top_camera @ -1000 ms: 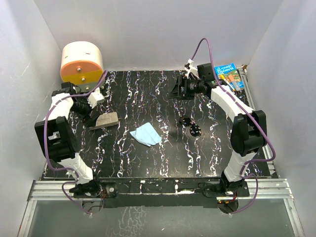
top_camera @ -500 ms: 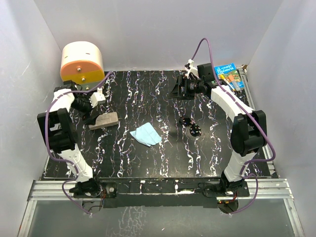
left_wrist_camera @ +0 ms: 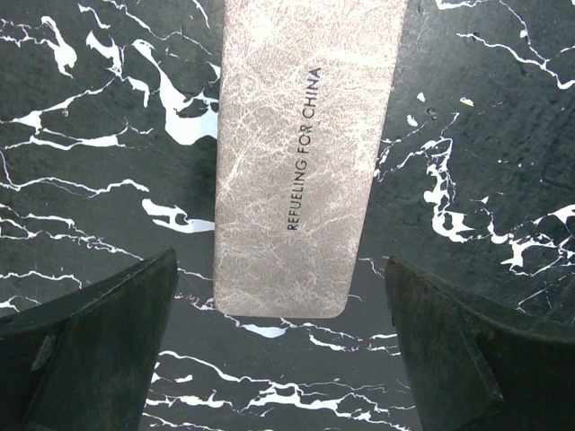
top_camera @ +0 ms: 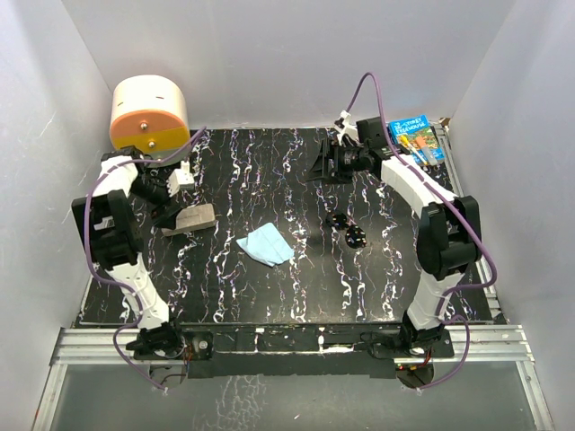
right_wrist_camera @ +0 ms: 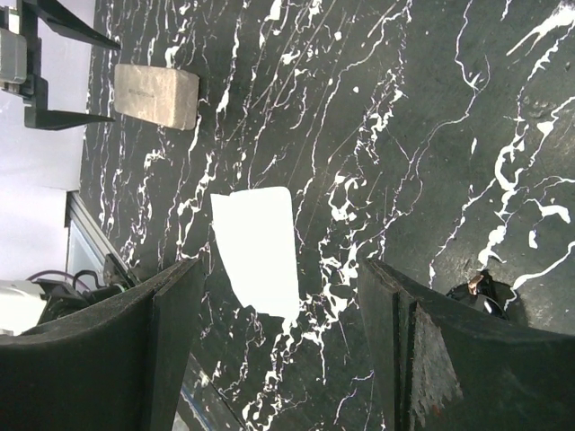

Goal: Organize the sunglasses
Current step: Pick up the sunglasses case from the center of the board, then open the sunglasses case.

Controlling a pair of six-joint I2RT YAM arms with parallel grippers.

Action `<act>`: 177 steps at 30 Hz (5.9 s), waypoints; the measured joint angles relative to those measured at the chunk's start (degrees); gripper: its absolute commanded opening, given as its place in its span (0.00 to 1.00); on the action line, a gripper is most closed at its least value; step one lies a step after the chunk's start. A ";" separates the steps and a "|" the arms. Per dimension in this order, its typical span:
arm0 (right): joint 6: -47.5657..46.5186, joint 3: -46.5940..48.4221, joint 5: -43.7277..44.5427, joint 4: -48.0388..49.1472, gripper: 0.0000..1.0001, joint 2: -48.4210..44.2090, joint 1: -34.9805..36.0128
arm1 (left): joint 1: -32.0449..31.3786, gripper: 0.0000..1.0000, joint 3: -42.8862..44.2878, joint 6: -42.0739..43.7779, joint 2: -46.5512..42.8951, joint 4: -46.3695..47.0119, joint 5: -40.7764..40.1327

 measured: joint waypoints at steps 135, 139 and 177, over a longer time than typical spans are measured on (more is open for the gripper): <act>19.32 -17.68 -0.90 61.29 0.83 -9.57 17.31 | -12.17 0.00 -32.59 -159.40 -28.39 123.86 46.42; 22.49 -16.79 -2.49 64.63 0.83 -7.10 17.31 | -12.35 0.00 -33.81 -157.61 -30.05 122.14 46.45; 37.00 -8.76 -8.66 83.76 0.84 3.48 18.91 | -13.44 0.00 -35.47 -151.40 -30.49 113.96 45.48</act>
